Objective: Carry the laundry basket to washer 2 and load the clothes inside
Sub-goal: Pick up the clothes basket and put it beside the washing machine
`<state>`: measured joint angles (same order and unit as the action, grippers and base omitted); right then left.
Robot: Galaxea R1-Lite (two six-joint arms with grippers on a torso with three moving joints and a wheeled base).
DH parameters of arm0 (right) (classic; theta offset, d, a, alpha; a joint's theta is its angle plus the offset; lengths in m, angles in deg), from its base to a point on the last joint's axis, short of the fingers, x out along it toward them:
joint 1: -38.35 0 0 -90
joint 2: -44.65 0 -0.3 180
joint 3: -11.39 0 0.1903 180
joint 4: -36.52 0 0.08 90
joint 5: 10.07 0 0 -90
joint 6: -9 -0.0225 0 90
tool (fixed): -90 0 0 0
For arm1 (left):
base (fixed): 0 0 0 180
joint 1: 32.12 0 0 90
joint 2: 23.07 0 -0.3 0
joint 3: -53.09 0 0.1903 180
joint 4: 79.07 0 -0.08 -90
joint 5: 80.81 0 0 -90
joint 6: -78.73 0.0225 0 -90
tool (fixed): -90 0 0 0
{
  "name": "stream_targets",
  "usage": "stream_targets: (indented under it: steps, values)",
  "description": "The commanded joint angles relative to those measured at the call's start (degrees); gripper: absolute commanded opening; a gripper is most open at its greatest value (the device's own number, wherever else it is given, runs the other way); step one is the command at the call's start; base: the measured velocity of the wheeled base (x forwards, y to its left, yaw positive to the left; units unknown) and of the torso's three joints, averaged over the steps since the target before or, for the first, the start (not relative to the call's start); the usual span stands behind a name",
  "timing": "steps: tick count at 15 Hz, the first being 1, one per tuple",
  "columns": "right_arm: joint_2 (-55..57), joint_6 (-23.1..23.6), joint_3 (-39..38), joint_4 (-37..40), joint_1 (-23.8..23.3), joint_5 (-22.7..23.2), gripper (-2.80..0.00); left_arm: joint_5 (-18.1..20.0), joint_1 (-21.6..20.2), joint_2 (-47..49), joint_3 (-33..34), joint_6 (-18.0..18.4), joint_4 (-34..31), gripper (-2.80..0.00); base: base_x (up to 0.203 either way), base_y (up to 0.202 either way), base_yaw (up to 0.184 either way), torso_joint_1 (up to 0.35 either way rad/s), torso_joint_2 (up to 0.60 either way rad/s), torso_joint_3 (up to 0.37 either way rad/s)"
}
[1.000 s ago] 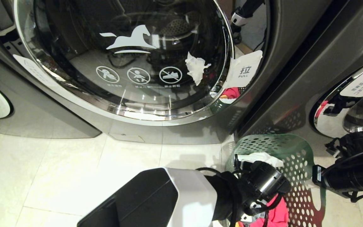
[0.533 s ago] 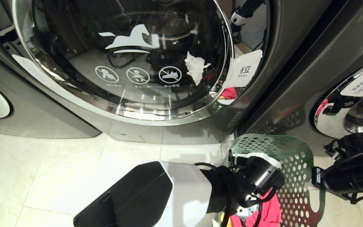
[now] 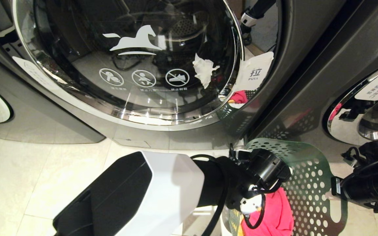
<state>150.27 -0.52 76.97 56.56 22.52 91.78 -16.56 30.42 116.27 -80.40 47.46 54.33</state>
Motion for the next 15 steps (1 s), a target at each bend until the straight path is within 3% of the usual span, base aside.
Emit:
stream_targets:
  steps: [1,4,10,13,15]
  values:
    - [-0.12,0.76,0.58,0.05,-2.63,-0.06,-2.80,-0.13,-0.18,-1.68,-0.01,-0.48,-0.14,0.00,0.000,0.000,0.000,0.000,0.00,0.000]
    - [-0.46,4.47,1.78,0.16,-5.22,-0.07,-2.80,0.08,-0.22,-4.98,-0.01,-1.50,-0.13,0.00,0.000,0.000,0.000,0.000,0.00,0.000]
    - [-1.87,5.44,3.77,0.16,-6.17,-0.07,-2.80,0.17,0.18,-7.82,-0.01,-1.77,-0.88,0.00,0.000,0.000,0.000,0.000,0.00,0.000]
    - [-1.14,10.99,4.43,0.11,-9.77,-0.71,-2.80,0.00,0.67,-9.28,-0.01,-2.09,-2.27,0.00,0.000,0.000,0.000,0.000,0.00,0.000]
    - [-1.10,12.10,5.20,0.09,-12.09,-1.20,-2.80,-0.09,1.05,-9.53,-0.01,-2.57,-3.35,0.00,0.000,0.000,0.000,0.000,0.00,0.000]
